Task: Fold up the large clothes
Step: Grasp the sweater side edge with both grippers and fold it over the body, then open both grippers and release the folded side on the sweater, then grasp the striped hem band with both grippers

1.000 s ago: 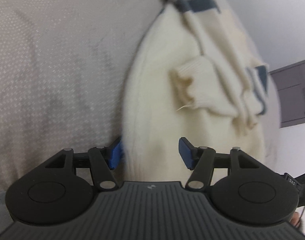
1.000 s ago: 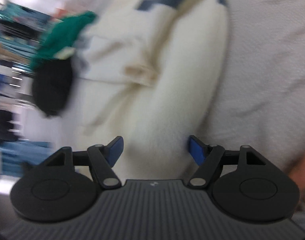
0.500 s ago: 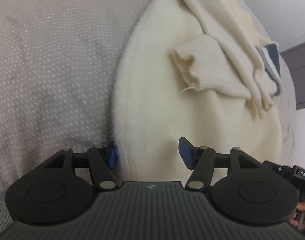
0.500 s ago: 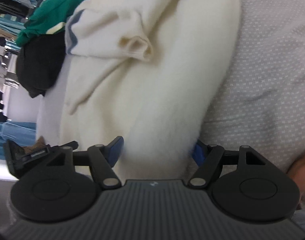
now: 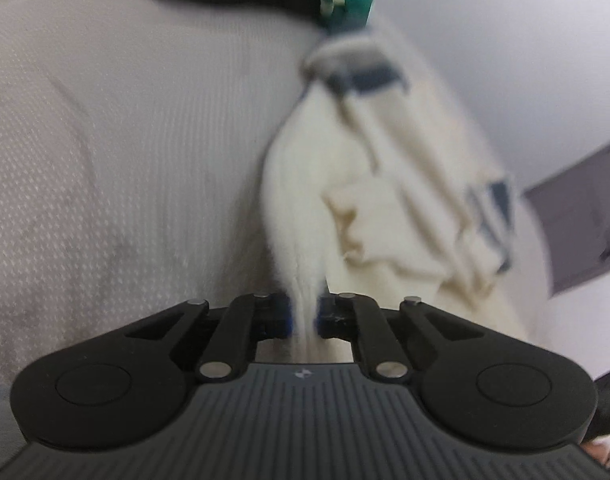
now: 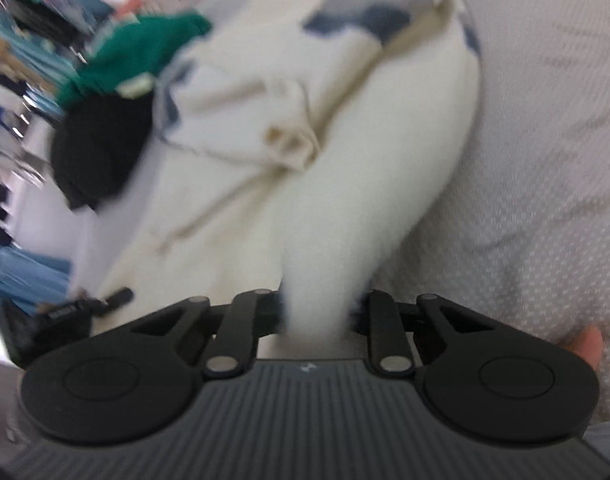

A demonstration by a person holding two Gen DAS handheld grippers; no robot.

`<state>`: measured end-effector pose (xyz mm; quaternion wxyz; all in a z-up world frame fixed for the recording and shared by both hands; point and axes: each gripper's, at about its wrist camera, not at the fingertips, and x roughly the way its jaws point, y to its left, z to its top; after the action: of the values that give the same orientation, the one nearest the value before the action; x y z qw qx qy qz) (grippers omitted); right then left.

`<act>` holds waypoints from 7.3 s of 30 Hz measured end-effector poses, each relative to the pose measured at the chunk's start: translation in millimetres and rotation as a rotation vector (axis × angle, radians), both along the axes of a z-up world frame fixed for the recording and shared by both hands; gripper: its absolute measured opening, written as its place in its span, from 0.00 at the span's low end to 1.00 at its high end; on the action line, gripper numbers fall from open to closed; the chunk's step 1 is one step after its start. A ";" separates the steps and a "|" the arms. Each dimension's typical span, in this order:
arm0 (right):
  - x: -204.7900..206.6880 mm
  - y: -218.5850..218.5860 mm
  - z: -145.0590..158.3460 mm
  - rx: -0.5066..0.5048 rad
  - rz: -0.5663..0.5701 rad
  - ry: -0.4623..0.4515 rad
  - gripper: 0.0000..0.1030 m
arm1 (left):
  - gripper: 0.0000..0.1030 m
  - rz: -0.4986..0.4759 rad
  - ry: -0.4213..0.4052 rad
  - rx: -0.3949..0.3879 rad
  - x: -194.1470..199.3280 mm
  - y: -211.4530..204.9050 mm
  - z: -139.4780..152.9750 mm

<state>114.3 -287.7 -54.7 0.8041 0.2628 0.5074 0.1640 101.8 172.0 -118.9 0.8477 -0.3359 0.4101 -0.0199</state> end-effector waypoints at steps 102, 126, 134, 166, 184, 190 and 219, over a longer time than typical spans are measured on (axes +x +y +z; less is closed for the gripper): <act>147.0 -1.9 11.2 0.129 -0.121 -0.353 0.82 | 0.57 -0.203 -0.281 0.324 136.0 -97.2 19.3; 200.1 -54.4 -31.7 -0.281 -0.349 -0.325 0.18 | 0.57 -0.139 -0.315 0.439 132.9 -102.6 -3.0; 221.8 -46.3 -38.7 -0.384 -0.285 -0.367 0.18 | 0.57 -0.167 -0.267 0.475 151.0 -105.6 -13.2; 82.0 45.6 26.9 -0.372 -0.074 -0.534 0.24 | 0.57 -0.233 -0.375 0.441 71.5 -127.4 24.6; 39.4 27.7 -21.4 0.116 -0.203 -0.206 0.90 | 0.85 -0.209 -0.232 0.298 50.9 -124.9 -0.1; 59.0 14.7 -63.2 0.356 -0.311 -0.018 0.92 | 0.90 -0.167 -0.177 0.175 63.3 -111.4 -12.2; 73.4 14.9 -83.4 0.565 -0.403 0.003 0.92 | 0.84 0.050 -0.002 -0.452 108.2 -71.3 -95.9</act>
<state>187.7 -272.8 -138.2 0.7150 0.5701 0.3812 0.1354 209.9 100.8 -214.8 0.7515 -0.5273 0.3860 -0.0904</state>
